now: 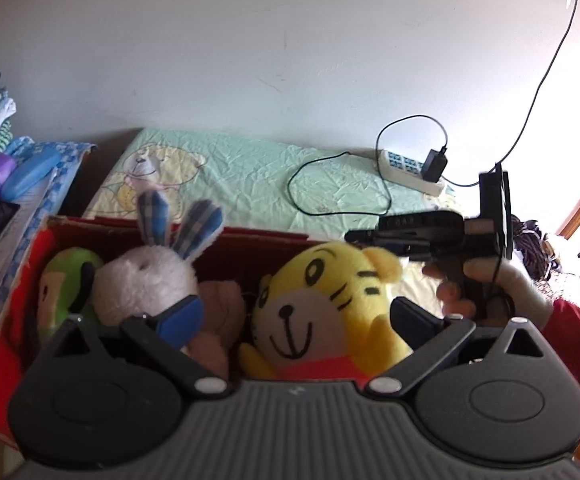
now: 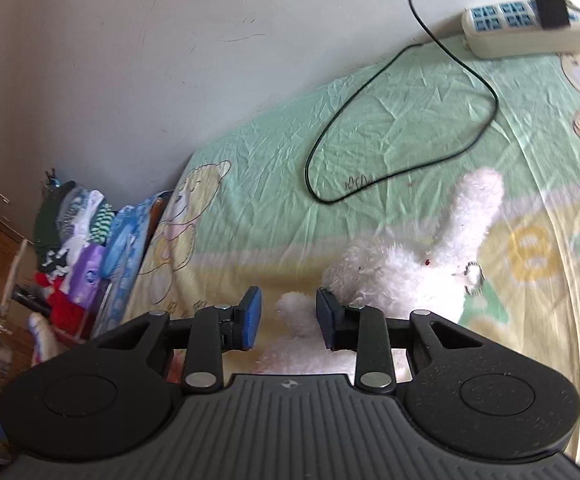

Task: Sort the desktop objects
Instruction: 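Grasp the second white bunny plush with plaid ears with the right gripper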

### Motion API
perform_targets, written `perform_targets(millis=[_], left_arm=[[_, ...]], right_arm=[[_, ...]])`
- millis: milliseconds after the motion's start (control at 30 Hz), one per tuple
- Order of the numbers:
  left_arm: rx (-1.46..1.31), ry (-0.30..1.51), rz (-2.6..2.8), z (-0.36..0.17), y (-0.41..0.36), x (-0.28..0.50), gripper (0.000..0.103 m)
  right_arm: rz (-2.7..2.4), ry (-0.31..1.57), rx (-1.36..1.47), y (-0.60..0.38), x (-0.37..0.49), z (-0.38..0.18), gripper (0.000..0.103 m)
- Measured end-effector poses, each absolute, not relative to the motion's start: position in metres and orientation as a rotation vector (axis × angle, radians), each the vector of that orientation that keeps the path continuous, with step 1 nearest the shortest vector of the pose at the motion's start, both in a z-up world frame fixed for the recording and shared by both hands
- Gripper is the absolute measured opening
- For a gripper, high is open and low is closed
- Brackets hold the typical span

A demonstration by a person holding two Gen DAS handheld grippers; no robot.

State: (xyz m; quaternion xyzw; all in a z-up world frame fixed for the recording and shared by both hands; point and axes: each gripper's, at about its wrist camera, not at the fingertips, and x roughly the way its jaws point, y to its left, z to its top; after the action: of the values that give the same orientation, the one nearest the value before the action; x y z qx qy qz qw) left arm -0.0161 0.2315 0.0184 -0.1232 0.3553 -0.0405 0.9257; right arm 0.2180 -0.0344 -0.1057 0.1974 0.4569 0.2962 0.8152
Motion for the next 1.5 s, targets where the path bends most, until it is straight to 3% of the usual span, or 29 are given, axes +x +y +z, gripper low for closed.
perform_targets(millis=[300,333,400,467,633,733,867,1500], left_arm=[[-0.289,0.724,-0.328,0.038,0.178,0.031,0.100],[-0.276,0.735,-0.345,0.038,0.165,0.037,0.100],[-0.255,0.745,-0.365,0.038,0.145,0.047,0.100],[-0.235,0.759,-0.380,0.036,0.121,0.058,0.100],[-0.158,0.805,-0.348,0.014,0.070,0.085,0.099],[-0.116,0.870,-0.270,-0.014,0.053,0.103,0.091],[-0.184,0.997,-0.181,-0.053,0.053,0.128,0.077],[-0.300,1.057,-0.067,-0.092,0.066,0.155,0.072]], right_arm=[[0.526,1.022,0.577,-0.118,0.152,-0.129,0.030],[0.494,1.013,0.573,-0.125,0.145,-0.131,0.031],[0.452,1.006,0.606,-0.140,0.134,-0.135,0.042],[0.411,0.998,0.635,-0.155,0.126,-0.138,0.042],[0.361,0.938,0.772,-0.202,0.109,-0.138,0.042],[0.350,0.904,0.838,-0.221,0.104,-0.139,0.042],[0.354,0.890,0.909,-0.235,0.105,-0.140,0.042],[0.511,0.995,1.088,-0.186,0.177,-0.167,0.044]])
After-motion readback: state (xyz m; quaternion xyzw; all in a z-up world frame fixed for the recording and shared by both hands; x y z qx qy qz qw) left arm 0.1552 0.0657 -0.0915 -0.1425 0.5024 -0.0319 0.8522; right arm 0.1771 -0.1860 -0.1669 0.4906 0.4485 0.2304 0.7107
